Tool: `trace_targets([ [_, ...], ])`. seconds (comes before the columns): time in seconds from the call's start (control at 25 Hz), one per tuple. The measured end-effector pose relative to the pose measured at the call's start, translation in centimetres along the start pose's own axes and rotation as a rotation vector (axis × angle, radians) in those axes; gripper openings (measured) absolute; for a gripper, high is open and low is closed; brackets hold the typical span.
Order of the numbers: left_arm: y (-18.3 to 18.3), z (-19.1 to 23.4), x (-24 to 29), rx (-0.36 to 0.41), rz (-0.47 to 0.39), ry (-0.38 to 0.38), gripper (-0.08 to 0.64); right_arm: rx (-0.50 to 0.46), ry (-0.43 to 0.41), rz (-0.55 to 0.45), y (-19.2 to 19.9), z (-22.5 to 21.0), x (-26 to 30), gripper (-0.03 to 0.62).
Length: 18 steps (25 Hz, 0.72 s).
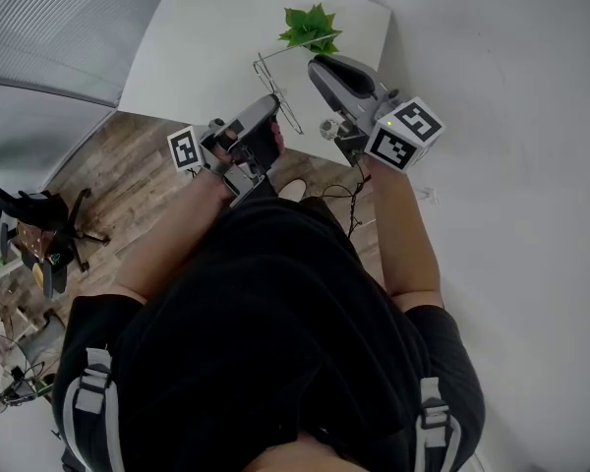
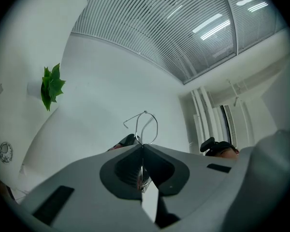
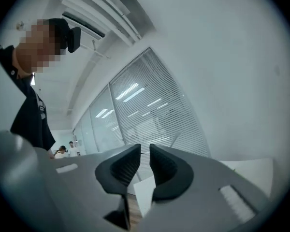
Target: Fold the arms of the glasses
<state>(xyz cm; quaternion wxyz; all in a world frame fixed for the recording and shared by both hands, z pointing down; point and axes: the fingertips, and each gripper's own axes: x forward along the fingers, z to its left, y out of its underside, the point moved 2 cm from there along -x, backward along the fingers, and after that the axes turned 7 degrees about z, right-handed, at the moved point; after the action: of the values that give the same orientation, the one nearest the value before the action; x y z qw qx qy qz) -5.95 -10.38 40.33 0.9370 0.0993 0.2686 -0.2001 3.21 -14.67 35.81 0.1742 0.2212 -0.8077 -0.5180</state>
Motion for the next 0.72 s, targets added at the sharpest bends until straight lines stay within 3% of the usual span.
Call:
trace_targets([
  [0.16, 0.0, -0.3, 0.2, 0.001, -0.004, 0.006, 0.014, -0.022, 0.171, -0.06, -1.5, -2.8, -1.6, 0.11],
  [0.28, 0.1, -0.3, 0.3, -0.005, -0.004, 0.008, 0.014, -0.012, 0.221, -0.096, -2.6, -4.0, -1.8, 0.123],
  [0.52, 0.3, -0.4, 0.4, -0.015, 0.005, 0.009, 0.014, 0.011, 0.215, -0.096, -3.3, -4.8, -0.9, 0.12],
  [0.72, 0.2, -0.5, 0.4, -0.01, 0.002, 0.008, 0.014, 0.021, 0.187, -0.098, -3.3, -4.5, -0.6, 0.04],
])
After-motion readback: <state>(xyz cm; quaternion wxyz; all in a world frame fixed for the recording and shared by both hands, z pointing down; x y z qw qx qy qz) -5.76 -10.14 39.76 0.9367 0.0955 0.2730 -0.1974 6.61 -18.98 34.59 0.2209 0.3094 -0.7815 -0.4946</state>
